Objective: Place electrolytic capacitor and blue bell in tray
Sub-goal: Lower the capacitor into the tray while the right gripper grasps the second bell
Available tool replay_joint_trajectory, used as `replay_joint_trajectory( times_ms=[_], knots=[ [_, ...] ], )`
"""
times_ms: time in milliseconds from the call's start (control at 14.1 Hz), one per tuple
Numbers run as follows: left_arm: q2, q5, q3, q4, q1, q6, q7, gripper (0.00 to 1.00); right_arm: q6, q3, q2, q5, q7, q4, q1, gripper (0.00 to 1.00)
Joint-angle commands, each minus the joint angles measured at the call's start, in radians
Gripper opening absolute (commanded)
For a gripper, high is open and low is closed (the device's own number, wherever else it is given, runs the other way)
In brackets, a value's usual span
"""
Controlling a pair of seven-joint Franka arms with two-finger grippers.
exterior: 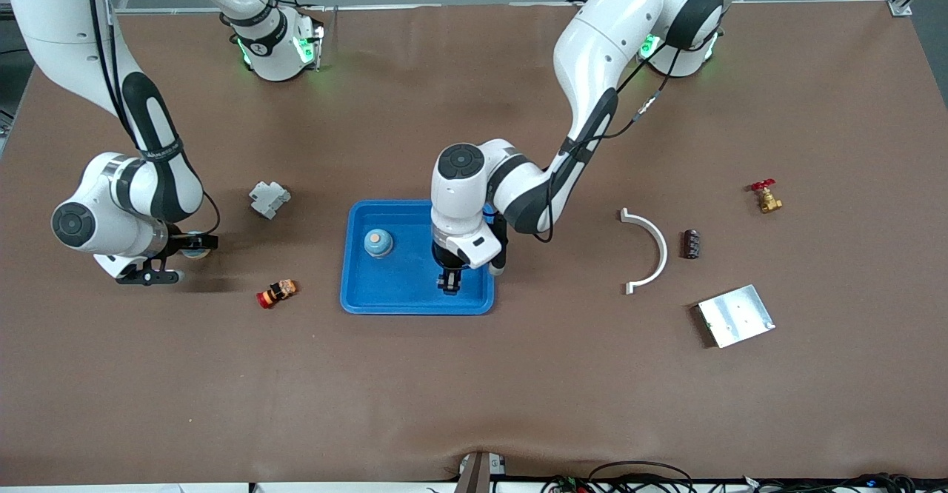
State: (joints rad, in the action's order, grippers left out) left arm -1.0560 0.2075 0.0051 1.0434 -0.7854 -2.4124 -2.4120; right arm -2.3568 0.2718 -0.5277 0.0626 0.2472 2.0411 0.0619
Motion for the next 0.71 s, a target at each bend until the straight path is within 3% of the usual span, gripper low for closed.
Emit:
replay_joint_trajectory(
  times_ms=[0,142,354,637],
  knots=[
    [-0.047,-0.014,0.03,-0.052,-0.026,-0.025,0.008,0.0,-0.007,-0.01,0.008,0.019,0.046,0.007,-0.019,1.0],
    [-0.064,-0.014,0.032,-0.052,-0.028,-0.04,0.01,0.0,-0.007,-0.01,0.006,0.026,0.067,0.005,-0.025,1.0],
    [-0.081,-0.013,0.038,-0.051,-0.031,-0.05,0.01,0.0,0.002,-0.008,-0.005,0.098,0.084,0.005,-0.025,0.83],
    [-0.082,-0.005,0.038,-0.036,-0.041,0.004,0.022,0.0,0.033,-0.006,0.003,0.1,0.123,-0.007,-0.016,0.39]
  ],
)
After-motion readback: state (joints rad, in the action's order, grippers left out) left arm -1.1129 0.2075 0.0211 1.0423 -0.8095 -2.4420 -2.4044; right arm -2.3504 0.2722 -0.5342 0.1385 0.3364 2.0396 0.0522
